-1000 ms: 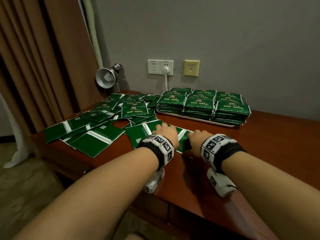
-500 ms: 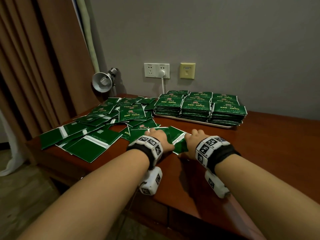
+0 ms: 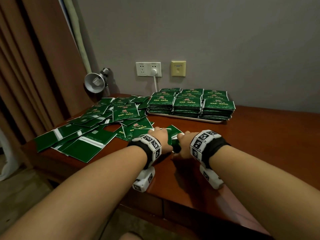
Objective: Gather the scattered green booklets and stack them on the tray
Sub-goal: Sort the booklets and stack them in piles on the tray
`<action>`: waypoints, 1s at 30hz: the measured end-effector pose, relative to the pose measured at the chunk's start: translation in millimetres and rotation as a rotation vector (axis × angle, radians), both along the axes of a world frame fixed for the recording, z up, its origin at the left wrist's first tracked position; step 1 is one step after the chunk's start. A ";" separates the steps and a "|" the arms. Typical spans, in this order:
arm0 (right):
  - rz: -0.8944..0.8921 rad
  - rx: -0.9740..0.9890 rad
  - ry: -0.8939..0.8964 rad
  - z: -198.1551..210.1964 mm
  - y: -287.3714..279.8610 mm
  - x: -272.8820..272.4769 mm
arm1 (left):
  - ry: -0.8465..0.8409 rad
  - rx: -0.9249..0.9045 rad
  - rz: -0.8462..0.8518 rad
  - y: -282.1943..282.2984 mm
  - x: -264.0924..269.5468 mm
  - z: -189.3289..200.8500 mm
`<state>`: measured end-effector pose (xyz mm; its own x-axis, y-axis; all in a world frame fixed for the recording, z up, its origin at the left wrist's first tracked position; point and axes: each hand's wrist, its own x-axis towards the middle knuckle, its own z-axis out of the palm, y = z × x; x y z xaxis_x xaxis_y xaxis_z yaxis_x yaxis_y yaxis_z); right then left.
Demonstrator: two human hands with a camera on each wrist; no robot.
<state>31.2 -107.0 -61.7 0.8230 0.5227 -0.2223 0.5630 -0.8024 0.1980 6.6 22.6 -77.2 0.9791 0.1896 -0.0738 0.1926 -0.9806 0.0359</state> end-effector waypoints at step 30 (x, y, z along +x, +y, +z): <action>-0.100 -0.072 0.134 16.3 4.2 -11.6 | -0.016 -0.141 0.230 33.2 -23.6 23.4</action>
